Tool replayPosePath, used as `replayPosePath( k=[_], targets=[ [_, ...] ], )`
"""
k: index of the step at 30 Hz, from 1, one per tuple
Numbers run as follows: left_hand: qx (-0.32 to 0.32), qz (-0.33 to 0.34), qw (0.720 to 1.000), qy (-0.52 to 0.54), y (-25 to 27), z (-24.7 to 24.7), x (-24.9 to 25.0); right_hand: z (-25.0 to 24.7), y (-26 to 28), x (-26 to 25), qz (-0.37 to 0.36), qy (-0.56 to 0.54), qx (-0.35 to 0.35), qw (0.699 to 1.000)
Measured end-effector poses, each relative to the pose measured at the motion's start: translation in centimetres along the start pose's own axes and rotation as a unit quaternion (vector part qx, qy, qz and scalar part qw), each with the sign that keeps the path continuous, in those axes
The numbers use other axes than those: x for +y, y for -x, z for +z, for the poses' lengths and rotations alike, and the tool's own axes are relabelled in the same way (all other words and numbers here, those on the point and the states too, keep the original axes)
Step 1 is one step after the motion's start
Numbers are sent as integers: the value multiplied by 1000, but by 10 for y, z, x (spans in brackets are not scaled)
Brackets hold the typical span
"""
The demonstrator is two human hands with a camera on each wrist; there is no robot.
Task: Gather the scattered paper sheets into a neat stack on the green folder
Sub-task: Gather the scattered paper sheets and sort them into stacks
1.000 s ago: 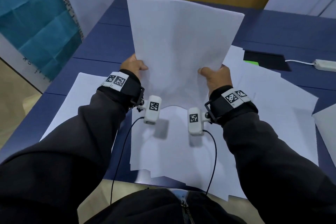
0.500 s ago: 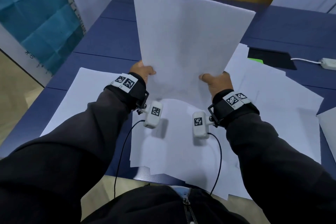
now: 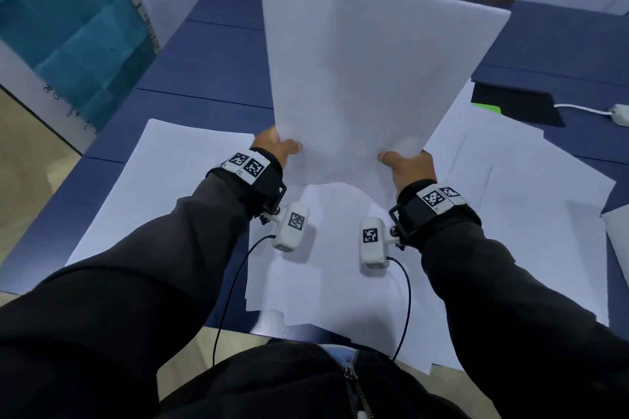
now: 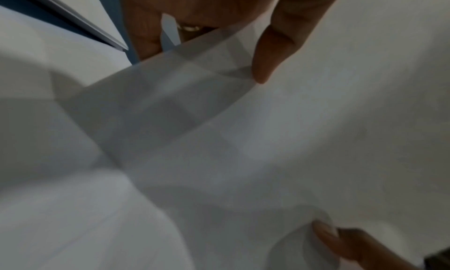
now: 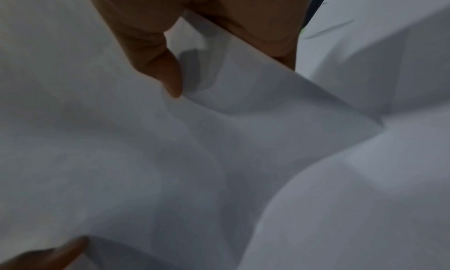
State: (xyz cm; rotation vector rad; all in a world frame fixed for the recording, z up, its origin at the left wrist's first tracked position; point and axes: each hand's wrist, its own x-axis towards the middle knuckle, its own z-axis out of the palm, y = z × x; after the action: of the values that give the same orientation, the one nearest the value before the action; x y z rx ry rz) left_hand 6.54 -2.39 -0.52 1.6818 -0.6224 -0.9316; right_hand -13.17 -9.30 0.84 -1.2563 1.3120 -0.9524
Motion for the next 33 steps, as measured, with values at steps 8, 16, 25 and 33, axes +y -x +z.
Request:
replayPosePath(
  k=[8, 16, 25, 33],
  targets=[
    [-20, 21, 989, -142, -2, 0, -4, 3, -1, 9, 33, 44, -21, 998],
    [-48, 9, 982, -183, -7, 22, 9, -27, -1, 13, 85, 82, -35, 992],
    [-86, -44, 958, -271, -19, 48, 2, -51, 4, 43, 238, -7, -36, 971],
    [-112, -49, 944, -308, -39, 53, 7, -50, -1, 41, 230, -61, -26, 971]
  ],
)
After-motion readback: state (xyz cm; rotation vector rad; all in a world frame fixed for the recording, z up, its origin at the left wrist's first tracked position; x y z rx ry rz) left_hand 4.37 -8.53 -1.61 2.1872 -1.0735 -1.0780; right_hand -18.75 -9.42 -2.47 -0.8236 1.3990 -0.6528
